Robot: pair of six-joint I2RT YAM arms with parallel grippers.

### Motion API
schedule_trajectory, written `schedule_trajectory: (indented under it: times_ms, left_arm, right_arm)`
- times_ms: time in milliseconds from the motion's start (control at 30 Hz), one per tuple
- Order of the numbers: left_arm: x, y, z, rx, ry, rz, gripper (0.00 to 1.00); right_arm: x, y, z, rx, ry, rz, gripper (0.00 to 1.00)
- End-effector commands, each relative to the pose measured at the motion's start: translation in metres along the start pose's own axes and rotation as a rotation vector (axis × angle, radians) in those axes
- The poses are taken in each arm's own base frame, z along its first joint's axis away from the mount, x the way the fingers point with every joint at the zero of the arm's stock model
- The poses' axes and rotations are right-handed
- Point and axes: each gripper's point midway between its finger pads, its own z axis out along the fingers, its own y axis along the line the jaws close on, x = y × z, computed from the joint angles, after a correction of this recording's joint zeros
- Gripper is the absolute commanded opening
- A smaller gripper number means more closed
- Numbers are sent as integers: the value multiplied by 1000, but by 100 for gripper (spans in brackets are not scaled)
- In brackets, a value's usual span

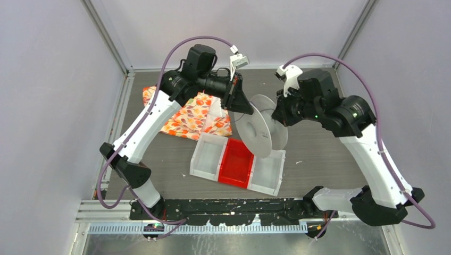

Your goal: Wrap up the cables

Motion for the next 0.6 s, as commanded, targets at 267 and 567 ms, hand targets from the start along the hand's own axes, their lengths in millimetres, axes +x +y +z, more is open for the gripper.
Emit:
schedule_trajectory:
  times_ms: [267, 567]
  left_arm:
    - [6, -34, -8, 256, -12, 65, 0]
    - [11, -40, -32, 494, -19, 79, 0]
  right_arm:
    - [20, 58, -79, -396, -47, -176, 0]
    - [19, 73, -115, -497, -78, -219, 0]
